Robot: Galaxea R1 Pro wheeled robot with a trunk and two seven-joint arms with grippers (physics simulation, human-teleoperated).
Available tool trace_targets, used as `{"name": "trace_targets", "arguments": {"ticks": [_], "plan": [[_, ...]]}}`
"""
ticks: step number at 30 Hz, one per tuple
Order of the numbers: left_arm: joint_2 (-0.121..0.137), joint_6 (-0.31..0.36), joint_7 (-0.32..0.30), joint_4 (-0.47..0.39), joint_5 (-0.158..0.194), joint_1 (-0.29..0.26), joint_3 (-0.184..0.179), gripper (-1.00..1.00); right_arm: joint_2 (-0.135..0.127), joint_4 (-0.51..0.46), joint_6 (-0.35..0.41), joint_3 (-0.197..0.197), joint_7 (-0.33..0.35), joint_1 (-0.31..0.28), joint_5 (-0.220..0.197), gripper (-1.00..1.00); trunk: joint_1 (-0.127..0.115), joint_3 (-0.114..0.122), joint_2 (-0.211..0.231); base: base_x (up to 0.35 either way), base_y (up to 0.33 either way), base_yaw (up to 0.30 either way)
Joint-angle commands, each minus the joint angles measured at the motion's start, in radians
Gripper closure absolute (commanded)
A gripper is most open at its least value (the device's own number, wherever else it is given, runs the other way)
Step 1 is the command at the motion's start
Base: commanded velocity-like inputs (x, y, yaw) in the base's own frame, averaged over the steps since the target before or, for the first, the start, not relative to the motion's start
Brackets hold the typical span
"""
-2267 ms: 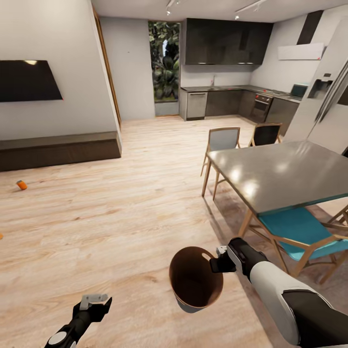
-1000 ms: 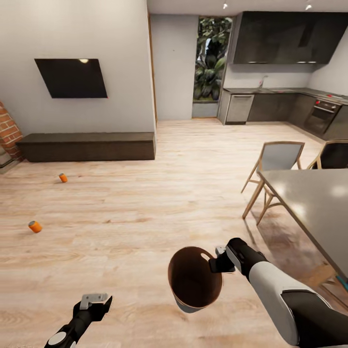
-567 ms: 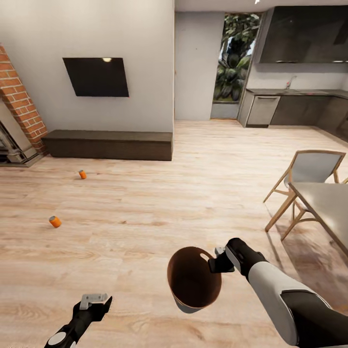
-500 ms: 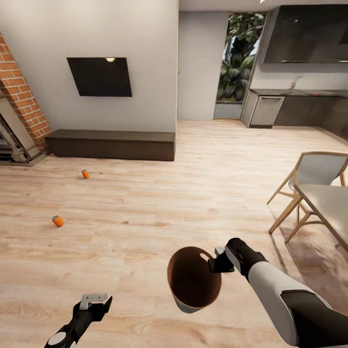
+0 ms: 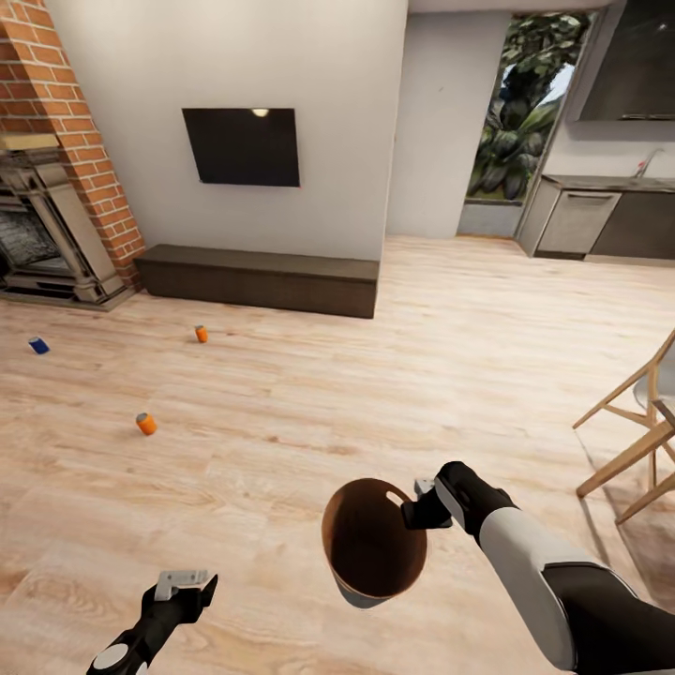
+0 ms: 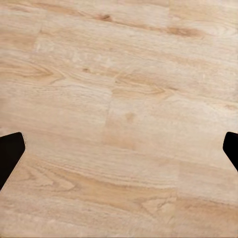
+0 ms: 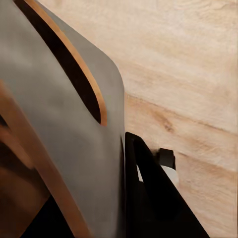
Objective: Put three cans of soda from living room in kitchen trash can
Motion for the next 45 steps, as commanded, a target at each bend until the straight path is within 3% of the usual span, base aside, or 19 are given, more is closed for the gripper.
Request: {"name": "trace_targets", "arguments": {"ticks": [1, 45], "plan": [[0.000, 0.000, 0.000, 0.001, 0.000, 0.000, 0.000, -1.00, 0.001, 0.000, 0.003, -0.005, 0.006, 0.000, -0.020, 1.00, 0.000, 0.000, 0.000, 0.320, 0.022, 0.233], [0.000, 0.000, 0.000, 0.012, 0.004, 0.000, 0.003, -1.00, 0.013, 0.002, 0.003, -0.005, 0.005, 0.000, -0.019, 1.00, 0.000, -0.030, 0.000, 0.324, 0.001, 0.223]]}}
